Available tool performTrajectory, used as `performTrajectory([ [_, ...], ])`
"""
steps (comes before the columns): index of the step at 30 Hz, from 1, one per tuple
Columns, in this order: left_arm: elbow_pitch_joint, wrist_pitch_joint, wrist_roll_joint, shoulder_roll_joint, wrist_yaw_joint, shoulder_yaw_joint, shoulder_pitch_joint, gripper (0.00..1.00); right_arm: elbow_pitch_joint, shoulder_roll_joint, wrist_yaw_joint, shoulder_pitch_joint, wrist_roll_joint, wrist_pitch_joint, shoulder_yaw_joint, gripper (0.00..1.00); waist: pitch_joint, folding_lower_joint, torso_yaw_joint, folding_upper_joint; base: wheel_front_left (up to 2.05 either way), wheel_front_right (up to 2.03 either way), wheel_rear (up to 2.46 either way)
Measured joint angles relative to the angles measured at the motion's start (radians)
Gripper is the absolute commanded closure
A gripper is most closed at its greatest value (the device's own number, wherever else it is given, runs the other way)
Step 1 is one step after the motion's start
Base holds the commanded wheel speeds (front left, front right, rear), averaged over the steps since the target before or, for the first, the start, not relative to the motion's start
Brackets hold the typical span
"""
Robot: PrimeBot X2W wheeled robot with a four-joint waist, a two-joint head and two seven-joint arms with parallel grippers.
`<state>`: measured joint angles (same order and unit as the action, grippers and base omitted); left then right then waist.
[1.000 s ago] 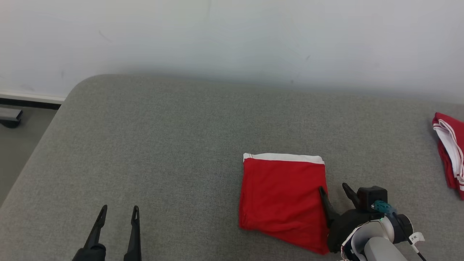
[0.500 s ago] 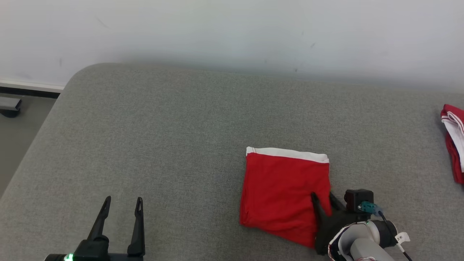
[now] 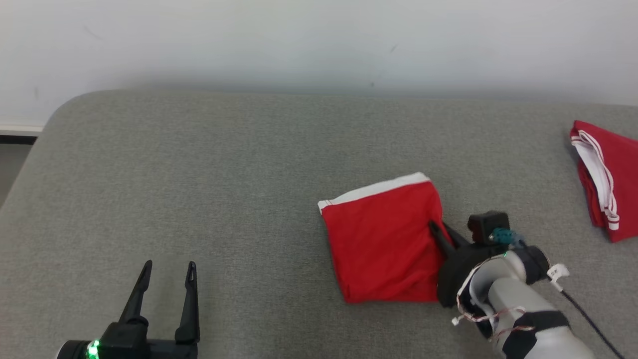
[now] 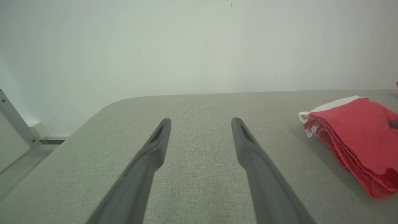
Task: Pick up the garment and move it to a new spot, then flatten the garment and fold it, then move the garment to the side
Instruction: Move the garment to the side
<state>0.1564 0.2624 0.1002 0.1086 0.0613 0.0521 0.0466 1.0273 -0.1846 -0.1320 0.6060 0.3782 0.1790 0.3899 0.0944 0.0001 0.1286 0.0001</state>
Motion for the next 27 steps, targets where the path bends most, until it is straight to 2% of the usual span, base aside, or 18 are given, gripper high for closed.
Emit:
performTrajectory([
  [4, -0.022, 0.0, -0.001, -0.008, -0.002, 0.006, 0.016, 0.0, -0.084, -0.108, 0.0, 0.091, 0.061, -0.049, 0.115, 1.0, 0.026, 0.0, -0.053, 0.0, 0.0, 0.0, 0.0],
  [10, -0.046, 0.0, -0.004, -0.008, 0.006, 0.008, 0.079, 0.0, -0.176, -0.266, 0.0, 0.215, 0.136, -0.104, 0.213, 1.0, 0.099, 0.0001, -0.107, 0.0001, 0.0, 0.0, 0.0],
  [19, -0.072, 0.0, -0.023, 0.023, 0.018, 0.007, 0.164, 0.0, -0.249, -0.5, 0.0, 0.393, 0.218, -0.145, 0.29, 1.0, 0.237, 0.0002, -0.18, 0.0002, 0.0, 0.0, 0.0],
  [27, -0.142, 0.0, -0.039, 0.066, 0.017, -0.012, 0.186, 0.0, -0.251, -0.639, 0.0, 0.488, 0.271, -0.174, 0.326, 1.0, 0.341, 0.0001, -0.252, 0.0001, 0.0, 0.0, 0.0],
])
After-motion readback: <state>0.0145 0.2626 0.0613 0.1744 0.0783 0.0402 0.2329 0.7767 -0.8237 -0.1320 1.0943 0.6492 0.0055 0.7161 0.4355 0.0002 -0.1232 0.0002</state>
